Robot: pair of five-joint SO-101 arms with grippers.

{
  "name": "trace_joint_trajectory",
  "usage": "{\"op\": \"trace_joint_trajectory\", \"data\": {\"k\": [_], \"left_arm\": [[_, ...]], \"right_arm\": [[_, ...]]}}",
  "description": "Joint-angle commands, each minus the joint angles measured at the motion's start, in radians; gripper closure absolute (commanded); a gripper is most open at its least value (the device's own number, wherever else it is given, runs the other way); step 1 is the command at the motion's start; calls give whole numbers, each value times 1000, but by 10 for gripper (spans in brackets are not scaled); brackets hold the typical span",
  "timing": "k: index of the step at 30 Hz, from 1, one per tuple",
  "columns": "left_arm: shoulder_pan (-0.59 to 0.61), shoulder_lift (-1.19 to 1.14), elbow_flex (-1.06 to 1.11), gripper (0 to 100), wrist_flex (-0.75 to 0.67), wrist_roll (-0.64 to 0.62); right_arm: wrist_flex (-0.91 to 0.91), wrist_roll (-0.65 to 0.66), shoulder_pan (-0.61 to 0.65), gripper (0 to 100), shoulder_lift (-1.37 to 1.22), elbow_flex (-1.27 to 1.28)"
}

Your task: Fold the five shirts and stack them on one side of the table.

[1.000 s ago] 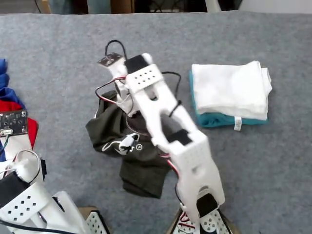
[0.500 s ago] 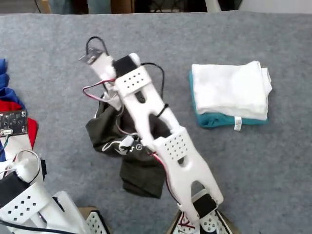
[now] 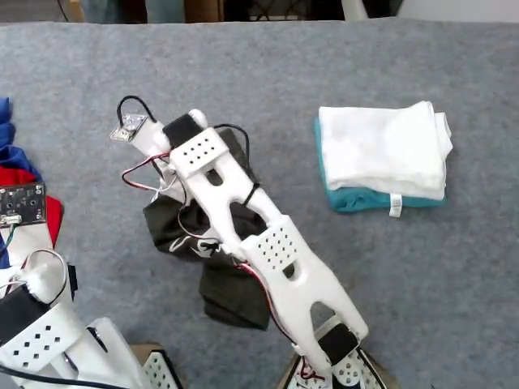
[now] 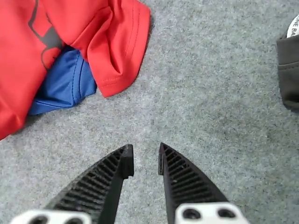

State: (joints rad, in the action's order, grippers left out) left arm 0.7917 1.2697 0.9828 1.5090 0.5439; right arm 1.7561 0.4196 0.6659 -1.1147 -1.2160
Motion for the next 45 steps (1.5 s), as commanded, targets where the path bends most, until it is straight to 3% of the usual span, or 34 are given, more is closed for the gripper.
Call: {"op": "trace_joint_trajectory", "data": {"k": [1,9,13,20,23,31,36,40,45], "left_arm": [[-8,0,-5,884,2,14],[-10,0,-5,884,0,14],[-36,0,-8,884,0,14],[-240,23,-93,883,-21,6],[-367,15,-47,883,-68,5],[-616,15,84,838,-133,-130],[-716,15,76,789,-143,-209],[-869,-2,47,786,-141,-221],[-1009,-192,-64,786,-140,-302]], "right_arm": [[6,0,-44,983,47,-94],[2,-135,-49,984,242,-297],[-83,-198,-31,984,314,-456],[-434,-262,-43,984,383,-440],[-466,-250,-68,984,381,-423],[-448,-204,-265,984,380,-166],[-230,-203,-348,979,378,-159],[-8,-203,-399,896,381,-200],[12,-204,-508,789,430,-211]]}}
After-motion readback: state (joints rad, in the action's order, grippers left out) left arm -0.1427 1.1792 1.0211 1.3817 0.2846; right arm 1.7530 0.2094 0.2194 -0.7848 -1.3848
